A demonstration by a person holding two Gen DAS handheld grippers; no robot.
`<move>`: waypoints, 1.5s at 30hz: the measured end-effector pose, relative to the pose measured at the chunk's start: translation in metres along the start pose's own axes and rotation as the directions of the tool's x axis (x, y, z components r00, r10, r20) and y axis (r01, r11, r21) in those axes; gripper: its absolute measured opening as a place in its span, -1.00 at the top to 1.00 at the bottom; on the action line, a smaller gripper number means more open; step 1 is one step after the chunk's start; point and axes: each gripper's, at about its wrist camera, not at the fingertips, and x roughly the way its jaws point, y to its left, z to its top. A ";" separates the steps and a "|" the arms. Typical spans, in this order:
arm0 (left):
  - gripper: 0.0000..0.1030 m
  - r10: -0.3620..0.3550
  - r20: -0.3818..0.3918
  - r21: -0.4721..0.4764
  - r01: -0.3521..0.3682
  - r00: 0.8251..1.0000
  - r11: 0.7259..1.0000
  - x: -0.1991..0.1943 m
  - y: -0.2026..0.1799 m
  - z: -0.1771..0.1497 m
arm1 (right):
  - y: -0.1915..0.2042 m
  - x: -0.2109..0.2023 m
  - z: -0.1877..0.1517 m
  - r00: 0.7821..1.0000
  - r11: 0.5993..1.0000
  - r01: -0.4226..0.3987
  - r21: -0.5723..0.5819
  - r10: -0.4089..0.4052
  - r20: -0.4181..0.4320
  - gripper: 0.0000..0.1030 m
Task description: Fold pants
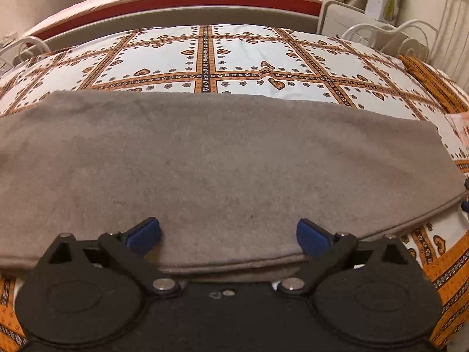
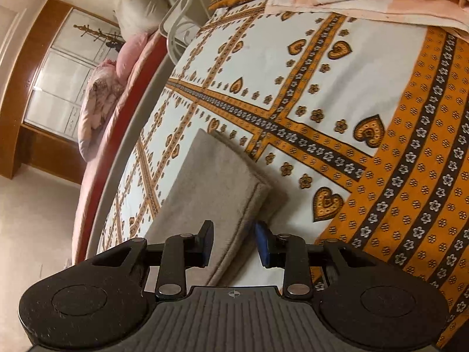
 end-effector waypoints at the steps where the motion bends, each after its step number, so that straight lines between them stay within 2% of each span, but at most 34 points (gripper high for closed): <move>1: -0.87 0.006 0.000 -0.002 -0.006 1.000 1.000 0.001 -0.001 -0.001 | -0.002 0.000 0.000 1.000 1.000 -0.003 0.006 0.003 -0.004 0.37; 5: -0.88 0.050 0.020 0.033 -0.051 0.999 0.998 0.003 -0.012 -0.006 | -0.010 0.008 -0.001 0.999 1.000 0.019 0.020 -0.019 -0.037 0.38; 9: -0.88 0.061 0.035 0.031 -0.062 0.998 0.998 0.004 -0.014 -0.009 | -0.009 0.010 0.003 1.000 1.000 0.013 0.015 -0.013 -0.007 0.37; 12: -0.88 0.068 0.048 0.033 -0.070 0.996 0.997 0.005 -0.016 -0.011 | -0.013 0.020 0.008 1.000 1.000 0.017 0.026 -0.016 -0.015 0.38; 22: -0.89 0.074 0.074 0.031 -0.076 0.995 0.997 0.006 -0.016 -0.016 | -0.002 0.033 0.015 1.000 0.998 0.019 -0.053 -0.019 0.001 0.38; 27: -0.89 0.073 0.089 0.029 -0.075 0.993 0.997 0.005 -0.016 -0.019 | 0.010 0.033 0.010 0.998 0.991 0.054 -0.118 -0.053 0.015 0.38; 34: -0.89 0.071 0.096 0.030 -0.075 0.993 0.997 0.005 -0.016 -0.019 | 0.006 0.035 0.011 0.999 0.994 0.043 -0.103 -0.042 0.008 0.38; 36: -0.89 0.074 0.101 0.036 -0.078 0.992 0.996 0.005 -0.017 -0.020 | 0.016 0.033 0.011 0.999 0.988 0.048 -0.148 -0.045 0.018 0.60; 38: -0.89 0.063 0.116 0.044 -0.069 0.991 0.997 0.004 -0.016 -0.021 | 0.033 0.027 0.006 0.999 0.979 0.033 -0.200 -0.025 0.045 0.60; 40: -0.84 -0.003 0.143 0.029 -0.001 0.990 1.000 -0.001 -0.004 -0.022 | 0.052 0.022 -0.002 0.997 0.970 0.021 -0.242 -0.003 0.077 0.61; 42: -0.61 -0.062 0.161 0.071 0.052 0.985 0.996 -0.010 0.020 -0.020 | 0.072 0.017 -0.013 0.996 0.958 0.003 -0.286 0.024 0.091 0.61; 43: -0.61 -0.065 0.172 0.081 0.052 0.983 0.995 -0.014 0.033 -0.018 | 0.084 0.015 -0.020 0.995 0.948 -0.013 -0.317 0.045 0.094 0.61; 45: -0.77 -0.044 0.199 0.095 0.026 0.979 0.995 -0.025 0.081 -0.010 | 0.105 0.014 -0.034 0.993 0.928 -0.026 -0.371 0.066 0.096 0.61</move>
